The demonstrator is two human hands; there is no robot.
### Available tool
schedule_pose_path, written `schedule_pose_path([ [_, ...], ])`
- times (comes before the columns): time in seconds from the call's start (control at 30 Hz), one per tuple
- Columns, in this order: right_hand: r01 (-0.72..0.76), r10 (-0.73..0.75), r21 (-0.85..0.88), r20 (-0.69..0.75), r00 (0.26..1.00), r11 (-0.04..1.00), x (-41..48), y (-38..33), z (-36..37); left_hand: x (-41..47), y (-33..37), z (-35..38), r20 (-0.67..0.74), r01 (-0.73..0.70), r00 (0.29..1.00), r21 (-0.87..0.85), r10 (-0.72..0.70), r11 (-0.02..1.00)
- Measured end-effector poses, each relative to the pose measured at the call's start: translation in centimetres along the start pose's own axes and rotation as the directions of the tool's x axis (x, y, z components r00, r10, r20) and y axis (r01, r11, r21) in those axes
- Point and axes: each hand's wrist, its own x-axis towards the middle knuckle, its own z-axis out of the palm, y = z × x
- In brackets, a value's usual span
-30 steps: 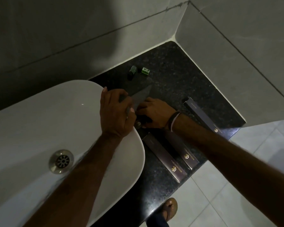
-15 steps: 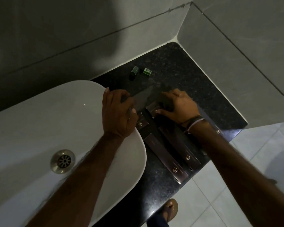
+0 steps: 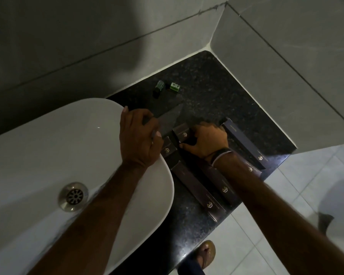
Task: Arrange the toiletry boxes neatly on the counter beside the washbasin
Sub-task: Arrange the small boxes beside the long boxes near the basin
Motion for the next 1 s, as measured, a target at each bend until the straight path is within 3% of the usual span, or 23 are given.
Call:
schedule_pose_path([
  [0.47, 0.018, -0.017, -0.027, 0.036, 0.999, 0.999, -0.3, -1.0, -0.9, 0.0, -0.2, 0.1, 0.01, -0.004, 1.0, 0.004, 0.004, 1.0],
  [0.63, -0.051, 0.094, 0.182, -0.238, 0.967, 0.982, -3.6, 2.5, -2.7, 0.0, -0.3, 0.2, 0.012, -0.008, 1.0, 0.006, 0.008, 1.0],
  [0.87, -0.242, 0.243, 0.093, 0.001, 0.97, 0.966, -10.1, 7.8, 0.1, 0.1, -0.2, 0.0, 0.022, -0.001, 1.0, 0.002, 0.001, 1.0],
  [1.0, -0.32, 0.328, 0.128, -0.044, 0.944, 0.939, -10.8, 8.0, 1.3, 0.1, -0.2, 0.1, 0.012, -0.004, 1.0, -0.002, 0.004, 1.0],
])
